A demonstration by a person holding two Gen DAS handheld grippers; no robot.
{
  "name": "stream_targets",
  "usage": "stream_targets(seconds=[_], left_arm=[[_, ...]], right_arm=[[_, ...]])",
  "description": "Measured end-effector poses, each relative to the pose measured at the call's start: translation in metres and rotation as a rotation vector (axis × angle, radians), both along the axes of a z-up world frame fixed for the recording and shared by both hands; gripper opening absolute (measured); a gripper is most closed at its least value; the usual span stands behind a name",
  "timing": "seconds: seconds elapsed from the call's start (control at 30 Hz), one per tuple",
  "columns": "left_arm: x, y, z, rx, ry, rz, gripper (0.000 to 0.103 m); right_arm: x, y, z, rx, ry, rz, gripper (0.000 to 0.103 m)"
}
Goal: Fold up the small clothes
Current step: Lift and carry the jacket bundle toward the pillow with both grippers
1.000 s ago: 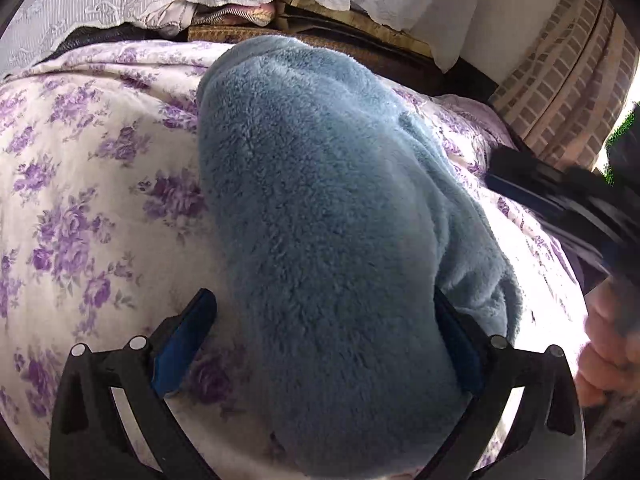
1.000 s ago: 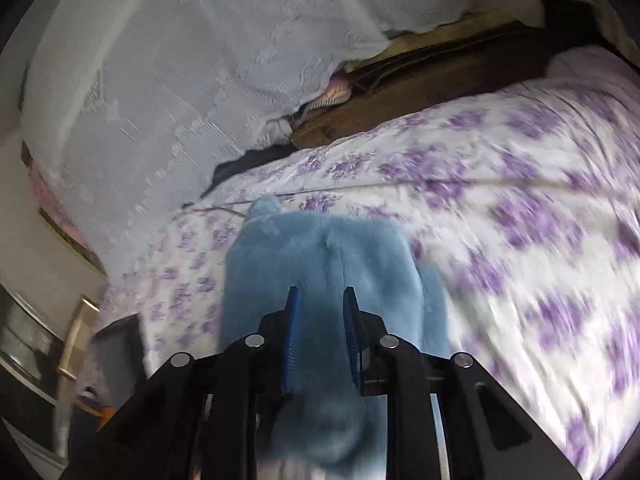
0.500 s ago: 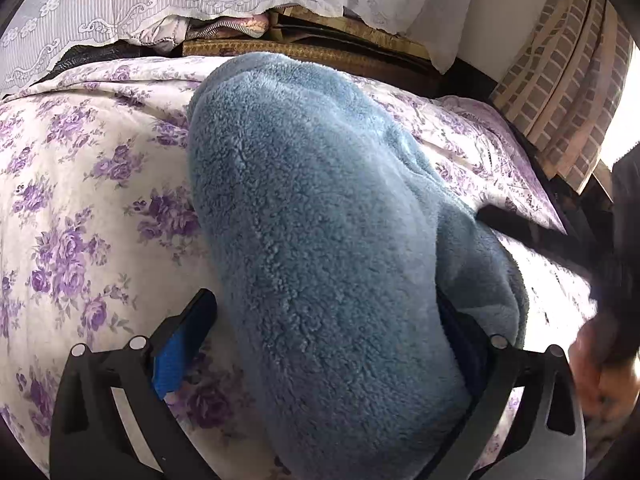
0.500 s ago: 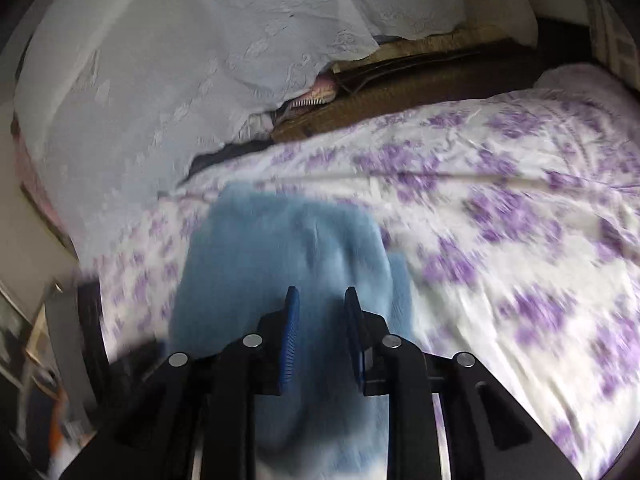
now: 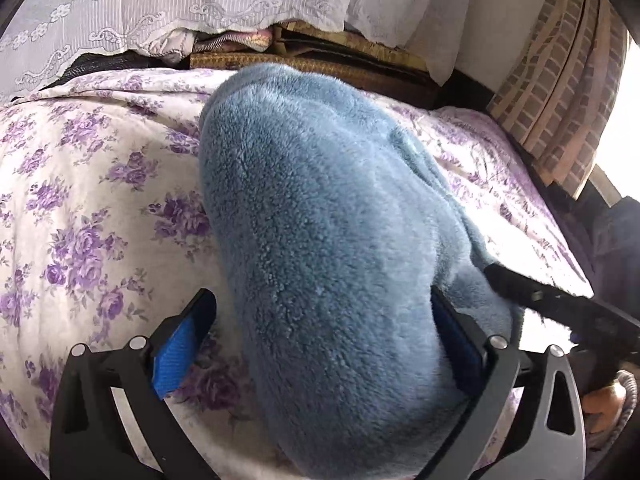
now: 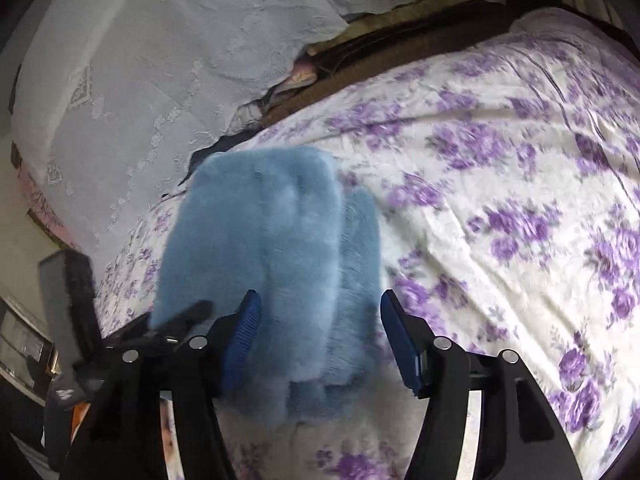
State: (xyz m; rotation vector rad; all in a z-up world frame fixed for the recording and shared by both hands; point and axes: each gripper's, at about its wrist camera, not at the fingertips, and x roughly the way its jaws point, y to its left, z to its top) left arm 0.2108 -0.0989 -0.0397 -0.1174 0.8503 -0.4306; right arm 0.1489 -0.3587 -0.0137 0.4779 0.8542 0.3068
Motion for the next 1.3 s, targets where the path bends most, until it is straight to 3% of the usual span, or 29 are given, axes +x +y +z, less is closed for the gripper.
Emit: stream_targets(seconds=[0.13, 0.23, 0.33, 0.53, 0.6, 0.7, 0.73, 0.77, 0.8, 0.87, 0.9, 1.0, 1.13, 1.3], left_arm=[[-0.006, 0.005, 0.008, -0.032, -0.024, -0.008, 0.099], [-0.003, 0.011, 0.009, -0.083, -0.003, -0.020, 0.099], [0.010, 0.026, 0.004, -0.209, 0.083, -0.041, 0.099], [0.047, 0.042, -0.016, -0.377, 0.239, -0.054, 0.099], [0.053, 0.040, -0.021, -0.392, 0.266, -0.066, 0.099], [0.057, 0.032, -0.023, -0.382, 0.273, -0.082, 0.099], [0.059, 0.028, -0.025, -0.374, 0.282, -0.094, 0.099], [0.060, 0.024, -0.026, -0.359, 0.282, -0.100, 0.099], [0.058, 0.020, -0.024, -0.342, 0.267, -0.099, 0.092], [0.055, 0.010, -0.018, -0.294, 0.242, -0.103, 0.085], [0.053, 0.004, -0.012, -0.262, 0.223, -0.101, 0.083], [0.046, -0.026, 0.010, -0.172, 0.157, -0.129, 0.078], [0.043, -0.084, 0.039, -0.167, 0.112, -0.219, 0.077], [0.038, -0.197, 0.075, -0.130, 0.057, -0.396, 0.077]], right_arm=[[-0.001, -0.013, -0.007, 0.119, 0.035, -0.007, 0.067], [-0.003, -0.013, -0.003, 0.108, 0.010, -0.018, 0.073], [-0.007, -0.015, -0.001, 0.131, 0.004, -0.021, 0.076], [0.017, -0.022, 0.004, 0.171, 0.029, -0.025, 0.094], [0.036, -0.019, -0.002, 0.182, 0.073, -0.008, 0.094], [0.060, -0.005, -0.021, 0.298, 0.155, 0.089, 0.096], [0.067, 0.004, -0.029, 0.275, 0.187, 0.094, 0.096], [0.067, 0.010, -0.027, 0.239, 0.152, 0.090, 0.088], [0.067, 0.014, -0.025, 0.221, 0.137, 0.096, 0.055], [0.061, 0.014, -0.023, 0.285, 0.121, 0.108, 0.045], [0.055, 0.014, -0.016, 0.242, 0.085, 0.114, 0.041], [0.037, 0.004, 0.000, 0.180, 0.018, 0.099, 0.040], [0.015, -0.046, 0.032, 0.153, -0.077, 0.026, 0.040], [-0.023, -0.134, 0.061, 0.115, -0.149, -0.114, 0.040]])
